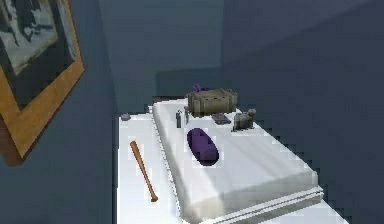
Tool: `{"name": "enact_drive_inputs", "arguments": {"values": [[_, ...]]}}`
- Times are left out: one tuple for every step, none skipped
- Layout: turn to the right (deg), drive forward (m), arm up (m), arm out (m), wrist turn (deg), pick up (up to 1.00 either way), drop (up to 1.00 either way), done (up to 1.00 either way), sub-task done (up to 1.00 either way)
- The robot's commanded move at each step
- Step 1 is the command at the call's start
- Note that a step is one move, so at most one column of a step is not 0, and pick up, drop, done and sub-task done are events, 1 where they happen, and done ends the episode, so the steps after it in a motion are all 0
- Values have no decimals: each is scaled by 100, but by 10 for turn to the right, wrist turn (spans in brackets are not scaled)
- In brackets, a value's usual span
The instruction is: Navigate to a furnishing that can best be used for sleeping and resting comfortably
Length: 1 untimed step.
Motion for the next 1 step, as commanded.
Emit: {"name": "enact_drive_inputs", "arguments": {"values": [[-60,0,0,0,0,0,0,0,0]]}}
